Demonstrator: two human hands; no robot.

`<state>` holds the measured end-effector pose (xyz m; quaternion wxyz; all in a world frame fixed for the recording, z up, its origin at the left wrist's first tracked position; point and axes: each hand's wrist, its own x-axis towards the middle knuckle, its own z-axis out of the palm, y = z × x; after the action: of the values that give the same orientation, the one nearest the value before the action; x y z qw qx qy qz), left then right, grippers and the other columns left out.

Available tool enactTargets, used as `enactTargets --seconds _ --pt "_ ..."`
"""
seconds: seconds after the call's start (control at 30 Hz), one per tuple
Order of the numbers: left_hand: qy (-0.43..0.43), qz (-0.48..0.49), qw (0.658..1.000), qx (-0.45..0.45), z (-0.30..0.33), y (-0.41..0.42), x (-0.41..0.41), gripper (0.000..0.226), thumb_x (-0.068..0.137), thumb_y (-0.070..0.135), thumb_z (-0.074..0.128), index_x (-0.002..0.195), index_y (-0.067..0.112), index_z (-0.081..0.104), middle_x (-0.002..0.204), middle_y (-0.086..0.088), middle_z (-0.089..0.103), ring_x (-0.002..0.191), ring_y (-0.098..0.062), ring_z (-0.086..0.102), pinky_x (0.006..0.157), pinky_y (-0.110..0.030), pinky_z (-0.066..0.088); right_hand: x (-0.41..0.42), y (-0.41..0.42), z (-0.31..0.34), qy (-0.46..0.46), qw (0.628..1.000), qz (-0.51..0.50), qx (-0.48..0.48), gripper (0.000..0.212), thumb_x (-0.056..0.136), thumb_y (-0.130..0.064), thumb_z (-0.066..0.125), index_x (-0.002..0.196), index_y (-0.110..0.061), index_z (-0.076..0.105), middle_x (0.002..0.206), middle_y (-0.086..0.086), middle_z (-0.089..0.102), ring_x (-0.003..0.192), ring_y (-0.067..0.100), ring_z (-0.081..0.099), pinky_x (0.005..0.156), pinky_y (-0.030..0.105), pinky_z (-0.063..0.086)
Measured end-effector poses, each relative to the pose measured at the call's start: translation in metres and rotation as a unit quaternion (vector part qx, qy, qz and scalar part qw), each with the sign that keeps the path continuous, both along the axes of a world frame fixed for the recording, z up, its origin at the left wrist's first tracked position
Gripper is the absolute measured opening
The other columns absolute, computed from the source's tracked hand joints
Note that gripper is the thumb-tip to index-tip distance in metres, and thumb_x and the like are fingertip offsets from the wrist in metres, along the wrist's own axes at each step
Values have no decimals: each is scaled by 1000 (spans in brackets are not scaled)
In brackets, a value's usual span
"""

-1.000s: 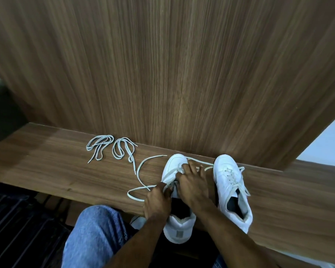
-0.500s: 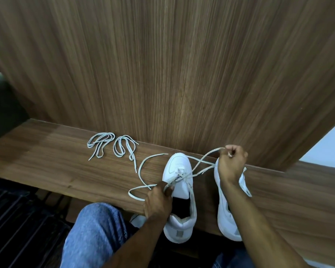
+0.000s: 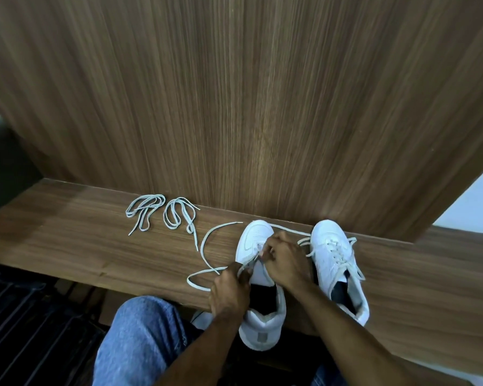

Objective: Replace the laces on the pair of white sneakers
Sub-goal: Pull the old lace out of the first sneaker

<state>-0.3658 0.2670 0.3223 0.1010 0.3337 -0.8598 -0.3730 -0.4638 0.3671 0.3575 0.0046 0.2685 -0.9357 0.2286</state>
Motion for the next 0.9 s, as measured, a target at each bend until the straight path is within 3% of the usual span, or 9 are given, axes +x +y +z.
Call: enactTargets --seconds 0.1,0.17,0.23,0.3,0.5,0.63,0.77,0.83,0.9 --pt "3 -1 1000 -6 0 0 -2 26 94 44 50 101 22 62 98 -14 69 96 -39 62 73 -38 46 -10 14 21 -58 969 -101 -216 27 87 -13 61 68 -30 54 95 -6 50 89 19 59 75 32 46" --pt "4 4 1000 -6 -1 0 -3 25 94 44 51 101 22 62 98 -13 69 96 -38 62 73 -38 46 -20 25 32 -41 947 -157 -276 25 88 -14 61 71 -31 55 96 -3 51 93 23 59 79 34 46" --pt "3 8 1000 -4 -3 1 -2 25 94 44 51 102 23 62 98 -13 69 96 -38 62 73 -38 46 -22 33 38 -15 969 -158 -190 10 86 -18 61 85 -27 63 107 -1 54 104 23 55 87 38 46" --pt "6 12 1000 -4 -4 0 -2 25 93 45 51 102 24 62 98 -13 69 96 -38 62 72 -37 47 -14 34 32 -7 990 -120 -71 22 84 -27 61 105 -23 65 118 -1 54 112 22 53 91 38 46" --pt "1 17 1000 9 2 1 -1 25 92 46 53 99 24 63 97 -12 69 96 -36 62 71 -35 46 28 13 5 -49 994 -55 82 38 84 -43 56 118 -26 59 114 2 67 107 27 61 86 34 48" --pt "-1 3 1000 28 7 -7 1 22 89 44 58 93 24 66 93 -12 70 95 -38 62 71 -33 45 24 17 -5 -114 980 -152 -64 31 86 -17 53 112 -24 68 110 1 71 106 26 63 85 31 47" --pt "11 -13 993 118 6 -23 -7 25 83 34 67 59 31 61 68 -8 67 83 -37 65 68 -36 52 14 22 -5 -215 939 -204 -177 31 82 -8 55 105 -21 71 108 2 72 104 25 63 88 33 49" --pt "22 -14 992 123 8 -24 -7 19 82 29 66 66 38 63 71 -7 68 83 -36 66 70 -40 54 15 21 -6 -218 938 -206 -174 31 81 -9 55 104 -23 71 107 2 72 104 25 64 89 35 50" --pt "13 -39 999 36 14 -18 -9 22 83 20 57 93 38 64 95 -4 69 96 -34 64 74 -36 51 15 20 -7 -202 947 -202 -148 31 83 -13 55 107 -24 70 110 2 71 107 26 63 90 34 50"
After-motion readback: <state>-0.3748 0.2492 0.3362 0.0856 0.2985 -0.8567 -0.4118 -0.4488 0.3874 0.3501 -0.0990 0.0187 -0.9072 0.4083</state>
